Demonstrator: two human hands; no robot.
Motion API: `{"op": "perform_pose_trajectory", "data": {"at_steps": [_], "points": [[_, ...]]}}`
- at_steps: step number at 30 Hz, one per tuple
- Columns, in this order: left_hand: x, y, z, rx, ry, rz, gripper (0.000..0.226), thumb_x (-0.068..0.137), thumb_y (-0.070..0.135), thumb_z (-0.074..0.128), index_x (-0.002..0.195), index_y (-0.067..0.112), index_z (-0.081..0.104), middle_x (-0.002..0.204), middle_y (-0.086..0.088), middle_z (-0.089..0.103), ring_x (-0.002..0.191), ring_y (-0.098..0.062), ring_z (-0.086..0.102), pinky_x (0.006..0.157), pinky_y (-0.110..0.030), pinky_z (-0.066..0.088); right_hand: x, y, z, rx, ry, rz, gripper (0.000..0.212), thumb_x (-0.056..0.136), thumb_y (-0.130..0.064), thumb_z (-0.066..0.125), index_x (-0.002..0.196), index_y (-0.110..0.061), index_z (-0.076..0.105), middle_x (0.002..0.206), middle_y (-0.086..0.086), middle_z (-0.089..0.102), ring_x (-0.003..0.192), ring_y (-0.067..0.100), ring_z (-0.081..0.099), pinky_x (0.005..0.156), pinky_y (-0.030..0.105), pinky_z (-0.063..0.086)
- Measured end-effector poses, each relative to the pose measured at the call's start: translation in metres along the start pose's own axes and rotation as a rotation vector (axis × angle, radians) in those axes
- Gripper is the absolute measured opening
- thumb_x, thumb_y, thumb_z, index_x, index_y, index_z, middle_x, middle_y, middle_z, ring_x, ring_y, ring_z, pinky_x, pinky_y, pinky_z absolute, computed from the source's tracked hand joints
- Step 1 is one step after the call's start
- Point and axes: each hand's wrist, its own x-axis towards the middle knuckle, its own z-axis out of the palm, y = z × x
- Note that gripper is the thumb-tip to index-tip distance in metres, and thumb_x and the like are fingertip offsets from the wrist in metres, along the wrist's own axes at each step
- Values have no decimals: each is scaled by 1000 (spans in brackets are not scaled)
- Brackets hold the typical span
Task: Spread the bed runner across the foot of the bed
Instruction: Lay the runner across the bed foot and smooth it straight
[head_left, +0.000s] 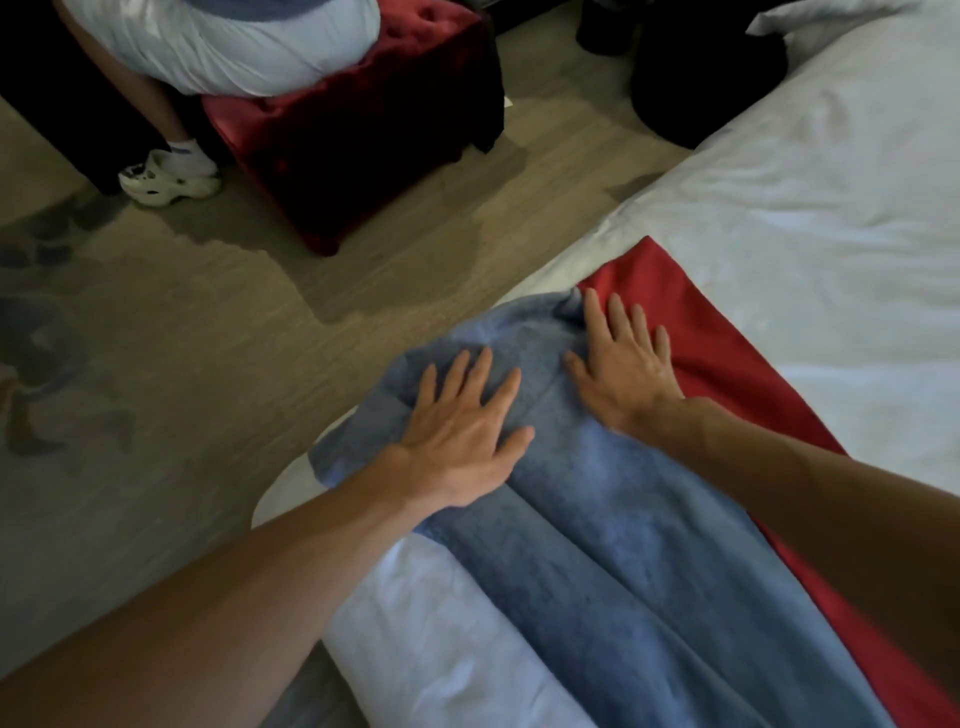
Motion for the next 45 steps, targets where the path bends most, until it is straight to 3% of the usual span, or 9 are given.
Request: {"op": "perform_pose_trajectory", "data": {"at_steps": [10,16,25,29,34,37,41,43,45], "points": [[17,106,-2,69,132,290,69,92,53,34,150,22,15,158,-13,8,145,-27,5,116,-48,8,-80,64,-44,55,158,52,64,97,-40,36,151,-15,11,157,17,14,145,32,8,116,46,6],[9,225,12,108,84,533,69,93,53,30,150,22,9,159,-12,4,145,-26,2,117,-47,5,-179,169,-59,102,198,254,60,98,-43,31,150,-18,14,158,14,14,146,30,5,117,46,5],[-45,383,65,186,20,732,65,94,52,27,150,26,7,159,-9,6,145,-26,5,116,-47,8,-365,321,-51,90,147,566,56,97,-41,37,148,-21,24,156,14,22,144,30,14,116,43,12],[-55,414,88,255,10,739,57,97,46,28,149,27,16,157,-6,17,144,-25,11,114,-46,13,-421,357,-44,103,36,539,55,94,-39,42,145,-21,32,152,16,30,140,29,27,114,41,20],[-52,431,104,361,-13,661,45,99,37,33,143,26,30,144,0,39,135,-22,29,109,-44,19,-452,380,-31,71,-98,470,52,90,-44,46,136,-19,43,127,9,57,118,27,51,107,42,28],[-50,435,109,410,22,623,34,98,37,38,129,26,45,126,1,49,119,-20,41,103,-41,24,-452,386,-25,55,-129,439,52,85,-42,51,132,-19,46,120,9,56,113,29,52,106,44,28],[-42,436,112,468,90,627,23,97,39,40,111,27,54,113,3,53,109,-19,46,101,-42,24,-442,390,-18,103,-217,399,73,77,-29,57,144,-23,30,134,5,47,128,27,41,113,52,14],[-38,438,113,478,111,619,22,97,38,41,108,26,55,110,4,55,108,-20,47,101,-44,22,-434,392,-17,101,-264,409,67,75,-24,59,138,-22,38,125,4,53,120,27,47,110,49,22],[-34,440,112,485,134,618,22,96,38,41,106,26,56,108,4,57,106,-20,48,102,-45,22,-426,396,-18,87,-249,420,46,73,-19,60,117,-20,50,104,1,59,102,25,55,100,44,32]]}}
